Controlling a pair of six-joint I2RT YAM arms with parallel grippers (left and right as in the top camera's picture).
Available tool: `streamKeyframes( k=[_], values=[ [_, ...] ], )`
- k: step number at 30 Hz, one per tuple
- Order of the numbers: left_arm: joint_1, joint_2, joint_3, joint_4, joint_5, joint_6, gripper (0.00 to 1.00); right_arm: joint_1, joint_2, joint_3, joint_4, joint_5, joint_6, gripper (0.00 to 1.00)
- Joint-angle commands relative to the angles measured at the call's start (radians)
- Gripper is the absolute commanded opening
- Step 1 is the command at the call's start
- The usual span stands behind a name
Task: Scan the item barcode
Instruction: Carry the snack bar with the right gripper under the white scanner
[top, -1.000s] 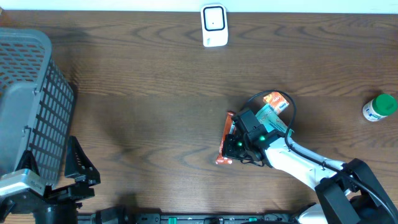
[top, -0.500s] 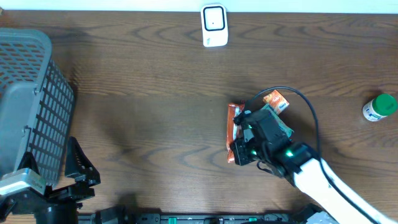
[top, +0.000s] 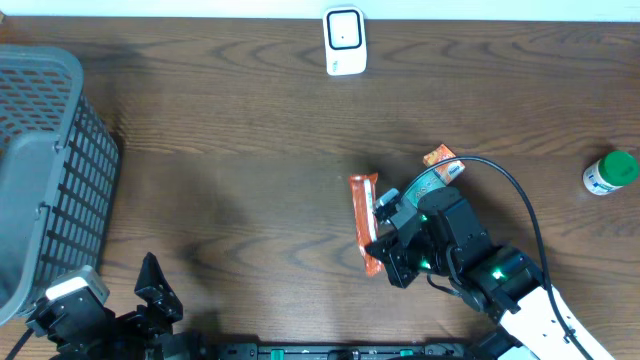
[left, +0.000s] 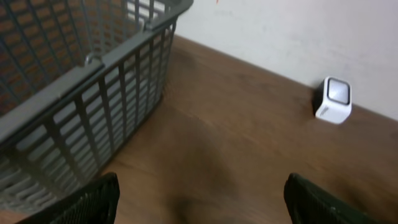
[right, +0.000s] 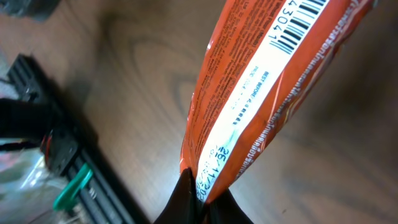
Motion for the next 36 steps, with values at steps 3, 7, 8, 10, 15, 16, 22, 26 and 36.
streamKeyframes(
  k=[3, 7, 8, 10, 15, 16, 22, 26, 36],
  values=[
    [0.003, -0.007, -0.001, 0.000, -0.016, 0.017, 0.85, 0.002, 0.036, 0.036, 0.107, 0.269, 0.042, 0.01],
    [0.003, -0.007, -0.001, 0.000, -0.016, 0.017, 0.85, -0.022, 0.146, 0.071, 0.224, 0.497, 0.068, 0.01],
    [0.003, -0.007, -0.001, 0.000, -0.016, 0.017, 0.85, -0.032, 0.187, 0.091, 0.247, 0.536, 0.067, 0.01],
    [0.003, -0.007, -0.001, 0.000, -0.016, 0.017, 0.85, -0.051, 0.276, 0.147, 0.282, 0.615, 0.066, 0.01],
    [0.003, -0.007, -0.001, 0.000, -0.016, 0.017, 0.85, -0.099, 0.561, 0.397, 0.329, 0.770, -0.047, 0.01],
    [0.003, -0.007, -0.001, 0.000, -0.016, 0.017, 0.85, -0.108, 0.627, 0.465, 0.328, 0.815, -0.082, 0.01],
    [0.003, -0.007, -0.001, 0.000, -0.016, 0.017, 0.85, -0.138, 0.942, 0.779, 0.327, 1.081, -0.379, 0.01],
    [0.003, -0.007, -0.001, 0.000, -0.016, 0.017, 0.85, -0.153, 1.124, 0.933, 0.388, 1.250, -0.621, 0.01],
    [0.003, -0.007, -0.001, 0.000, -0.016, 0.017, 0.85, -0.153, 1.435, 1.075, 1.094, 1.491, -1.452, 0.01]
  ],
)
